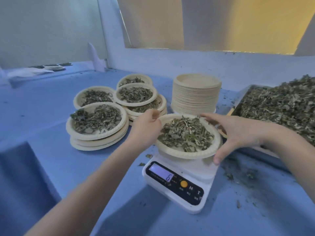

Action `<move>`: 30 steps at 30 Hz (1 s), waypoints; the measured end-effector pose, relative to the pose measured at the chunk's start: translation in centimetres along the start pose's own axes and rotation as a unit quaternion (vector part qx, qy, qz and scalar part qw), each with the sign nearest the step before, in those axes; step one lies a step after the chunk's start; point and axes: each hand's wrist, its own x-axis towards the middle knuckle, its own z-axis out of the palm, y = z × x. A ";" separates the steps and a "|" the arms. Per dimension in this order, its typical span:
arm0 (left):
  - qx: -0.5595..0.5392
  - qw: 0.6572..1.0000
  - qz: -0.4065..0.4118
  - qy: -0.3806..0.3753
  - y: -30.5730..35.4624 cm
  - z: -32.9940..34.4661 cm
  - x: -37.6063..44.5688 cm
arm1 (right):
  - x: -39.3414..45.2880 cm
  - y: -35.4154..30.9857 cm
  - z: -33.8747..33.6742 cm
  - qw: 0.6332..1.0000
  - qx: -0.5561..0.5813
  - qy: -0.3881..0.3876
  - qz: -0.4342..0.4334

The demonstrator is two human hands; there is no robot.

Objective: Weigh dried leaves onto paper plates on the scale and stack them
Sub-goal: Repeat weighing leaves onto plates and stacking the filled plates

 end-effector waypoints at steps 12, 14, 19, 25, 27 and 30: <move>0.002 0.963 -0.052 0.263 -5.1 -14.1 1.9 | 13.0 -13.1 1.1 0.987 0.023 0.051 -0.148; 0.023 0.960 -0.065 0.272 -6.8 -15.1 1.9 | 15.1 -14.3 2.1 0.988 0.017 0.039 -0.149; 0.052 0.961 -0.095 0.255 -10.5 -15.4 2.8 | 18.6 -14.7 3.9 0.989 0.006 0.056 -0.138; 0.105 0.962 -0.074 0.242 -12.3 -14.4 3.9 | 19.7 -13.8 5.0 0.990 -0.015 0.054 -0.131; 0.117 0.961 -0.074 0.241 -12.7 -14.1 4.3 | 20.0 -13.7 5.2 0.989 -0.018 0.065 -0.132; 0.138 0.958 -0.075 0.240 -13.5 -13.8 4.5 | 20.4 -13.9 5.4 0.989 -0.017 0.068 -0.133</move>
